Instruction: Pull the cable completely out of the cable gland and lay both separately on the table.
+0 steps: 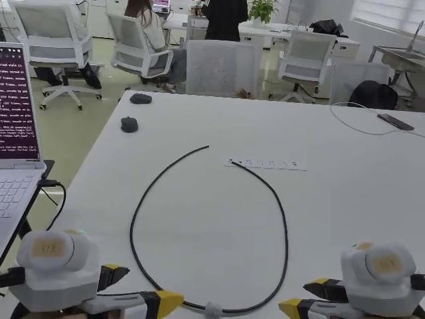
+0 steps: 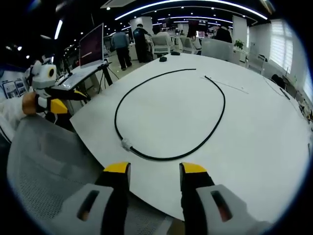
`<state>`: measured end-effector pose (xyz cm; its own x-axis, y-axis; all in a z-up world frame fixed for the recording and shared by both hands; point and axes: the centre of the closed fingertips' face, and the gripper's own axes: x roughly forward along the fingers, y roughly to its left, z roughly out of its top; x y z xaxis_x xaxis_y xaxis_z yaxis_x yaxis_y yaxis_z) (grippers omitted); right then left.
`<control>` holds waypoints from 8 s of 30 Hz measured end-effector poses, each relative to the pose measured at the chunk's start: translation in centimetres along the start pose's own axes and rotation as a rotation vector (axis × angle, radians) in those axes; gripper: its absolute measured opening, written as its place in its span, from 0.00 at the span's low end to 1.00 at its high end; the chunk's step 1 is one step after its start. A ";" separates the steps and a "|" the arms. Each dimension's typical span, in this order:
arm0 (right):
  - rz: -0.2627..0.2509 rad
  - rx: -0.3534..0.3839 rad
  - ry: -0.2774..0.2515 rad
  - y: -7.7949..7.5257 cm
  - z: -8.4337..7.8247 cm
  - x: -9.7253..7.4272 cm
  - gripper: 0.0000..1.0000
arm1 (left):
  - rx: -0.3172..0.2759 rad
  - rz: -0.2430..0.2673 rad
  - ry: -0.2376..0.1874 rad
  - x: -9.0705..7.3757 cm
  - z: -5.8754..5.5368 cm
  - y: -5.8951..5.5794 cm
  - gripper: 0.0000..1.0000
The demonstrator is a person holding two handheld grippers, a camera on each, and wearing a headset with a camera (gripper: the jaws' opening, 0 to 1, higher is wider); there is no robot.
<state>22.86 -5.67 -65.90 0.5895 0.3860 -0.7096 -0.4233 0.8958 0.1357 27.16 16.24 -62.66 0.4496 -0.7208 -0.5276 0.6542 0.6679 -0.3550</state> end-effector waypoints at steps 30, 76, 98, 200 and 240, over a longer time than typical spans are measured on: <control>0.018 -0.033 0.026 0.6 -0.2 0.2 0.41 | -0.001 0.016 0.039 0.1 -0.7 0.3 0.74; 0.347 -0.462 0.223 6.3 -1.2 12.6 0.24 | -0.032 0.085 0.047 -0.2 -0.9 2.0 0.73; 0.387 -0.580 0.170 7.4 -0.5 12.9 0.12 | -0.014 0.065 0.052 0.1 -0.9 1.7 0.70; 0.934 -0.385 -0.491 9.9 11.4 -12.6 0.35 | 0.578 -0.499 -0.359 -1.1 9.9 -21.2 0.15; 0.891 -0.701 -0.587 9.5 10.0 -12.6 0.12 | 0.278 -0.585 -0.262 0.3 9.1 -20.8 0.15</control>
<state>18.22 0.20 -48.76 0.0543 0.9905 -0.1265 -0.9927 0.0398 -0.1142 19.20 0.48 -48.43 0.0844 -0.9920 -0.0943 0.9493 0.1089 -0.2948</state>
